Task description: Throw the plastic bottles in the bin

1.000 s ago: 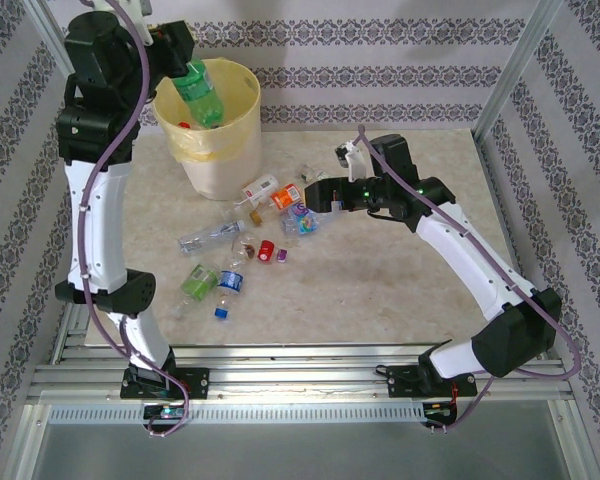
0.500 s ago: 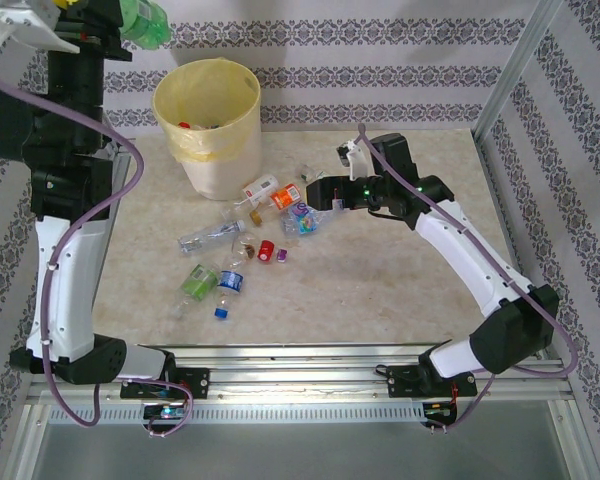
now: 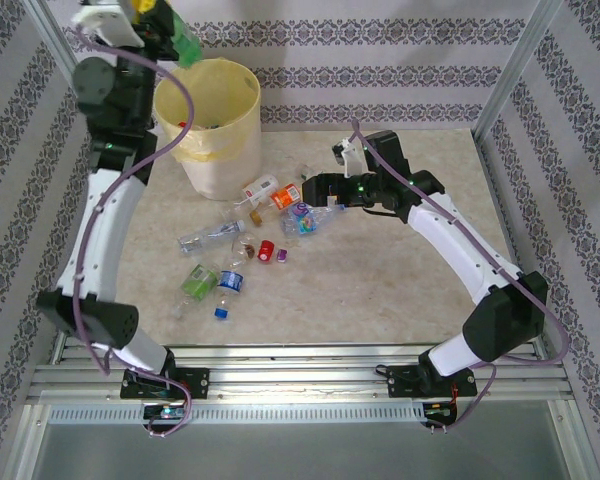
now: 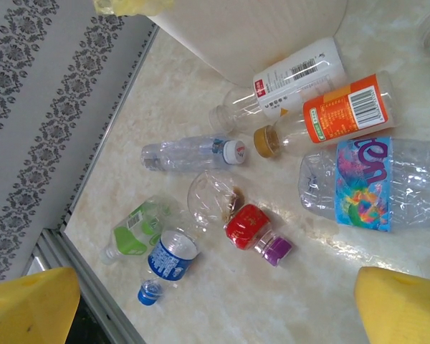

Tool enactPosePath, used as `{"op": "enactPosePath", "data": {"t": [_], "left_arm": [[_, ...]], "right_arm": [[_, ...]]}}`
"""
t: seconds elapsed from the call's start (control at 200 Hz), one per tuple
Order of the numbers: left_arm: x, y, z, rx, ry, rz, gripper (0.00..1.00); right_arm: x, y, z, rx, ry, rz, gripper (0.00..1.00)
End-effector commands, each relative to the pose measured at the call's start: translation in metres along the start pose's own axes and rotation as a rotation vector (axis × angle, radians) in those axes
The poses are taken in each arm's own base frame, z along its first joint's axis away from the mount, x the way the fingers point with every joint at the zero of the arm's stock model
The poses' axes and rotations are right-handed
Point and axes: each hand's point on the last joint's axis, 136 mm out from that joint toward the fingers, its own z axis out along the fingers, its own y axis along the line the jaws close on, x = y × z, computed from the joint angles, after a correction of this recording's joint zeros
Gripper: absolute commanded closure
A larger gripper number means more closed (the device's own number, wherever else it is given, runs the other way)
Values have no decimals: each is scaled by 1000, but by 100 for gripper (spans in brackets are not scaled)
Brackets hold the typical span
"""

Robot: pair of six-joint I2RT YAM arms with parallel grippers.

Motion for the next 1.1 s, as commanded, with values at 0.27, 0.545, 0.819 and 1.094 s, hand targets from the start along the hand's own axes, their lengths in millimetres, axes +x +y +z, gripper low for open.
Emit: {"op": "enactPosePath", "data": {"t": [0.27,0.545,0.819,1.094], "left_arm": [[115,0,-6,60,360,-164,0],[42,-34,-40,184,382,-239,0],[5,-65,-98,290,445,-259,0],[-6,-63,-148,278,489,-253,0]], "right_arm": [[62,5,54,-1,273,47,2],[116,-18,89,82,546,-128,2],[125,-40,114,105,610,-300,4],[123,-44,142,79,645,-379,6]]}}
